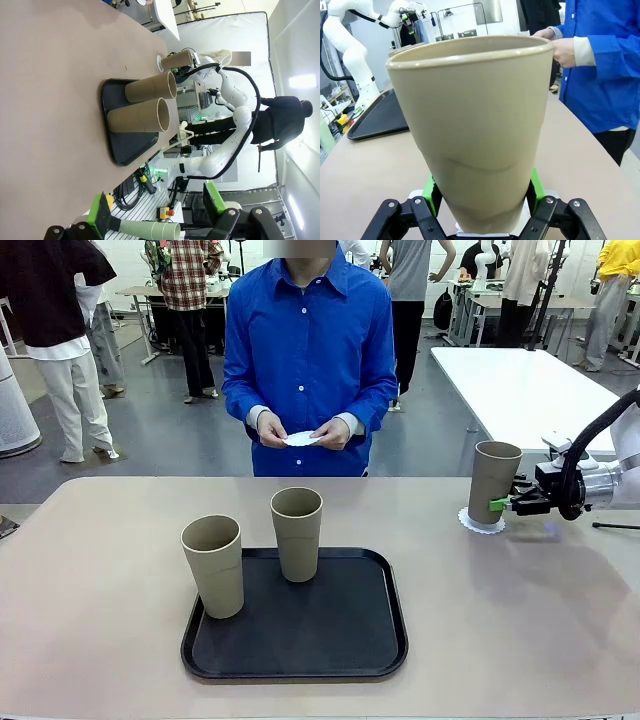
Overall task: Place coasters on the table and set cups on them.
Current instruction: Pick up one Reusable plastic cup and place it on a coaster set by the human.
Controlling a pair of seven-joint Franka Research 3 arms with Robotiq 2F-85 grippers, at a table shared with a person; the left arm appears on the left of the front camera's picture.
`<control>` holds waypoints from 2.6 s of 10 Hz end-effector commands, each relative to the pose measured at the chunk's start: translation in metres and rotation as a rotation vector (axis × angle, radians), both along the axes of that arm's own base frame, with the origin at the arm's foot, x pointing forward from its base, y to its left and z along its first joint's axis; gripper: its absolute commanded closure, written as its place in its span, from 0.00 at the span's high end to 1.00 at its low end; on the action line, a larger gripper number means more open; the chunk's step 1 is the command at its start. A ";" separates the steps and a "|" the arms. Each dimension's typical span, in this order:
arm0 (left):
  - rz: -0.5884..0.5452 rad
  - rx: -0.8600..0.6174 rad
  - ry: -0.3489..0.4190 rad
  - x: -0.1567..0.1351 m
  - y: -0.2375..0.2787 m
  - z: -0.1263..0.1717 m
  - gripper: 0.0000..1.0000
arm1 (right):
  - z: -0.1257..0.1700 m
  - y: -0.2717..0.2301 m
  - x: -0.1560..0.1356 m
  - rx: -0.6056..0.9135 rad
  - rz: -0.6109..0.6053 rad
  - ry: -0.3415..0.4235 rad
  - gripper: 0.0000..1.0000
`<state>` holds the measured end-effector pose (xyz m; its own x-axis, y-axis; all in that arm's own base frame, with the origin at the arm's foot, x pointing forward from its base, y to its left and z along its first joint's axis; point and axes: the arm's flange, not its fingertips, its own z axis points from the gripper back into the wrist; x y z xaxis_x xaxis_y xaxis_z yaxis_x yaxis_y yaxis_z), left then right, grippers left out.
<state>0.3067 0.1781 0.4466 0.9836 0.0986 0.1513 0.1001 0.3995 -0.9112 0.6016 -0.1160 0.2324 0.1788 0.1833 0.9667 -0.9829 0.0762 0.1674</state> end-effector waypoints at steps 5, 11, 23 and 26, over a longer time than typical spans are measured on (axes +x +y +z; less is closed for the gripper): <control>-0.001 -0.004 -0.004 -0.001 0.001 0.002 1.00 | -0.013 -0.003 0.015 0.021 0.042 -0.018 0.81; -0.001 -0.004 -0.004 -0.001 0.001 0.002 1.00 | -0.017 -0.004 0.013 0.006 0.067 0.002 0.81; -0.001 -0.004 -0.004 -0.001 0.001 0.002 1.00 | -0.016 -0.010 0.017 0.020 0.084 0.008 1.00; -0.001 -0.004 -0.004 -0.001 0.001 0.002 1.00 | -0.014 -0.014 0.018 0.012 0.068 0.010 1.00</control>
<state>0.3067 0.1781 0.4466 0.9836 0.0985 0.1513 0.1001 0.3995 -0.9112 0.6132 -0.1274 0.2160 0.1666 0.1770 0.9700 -0.9859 0.0167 0.1662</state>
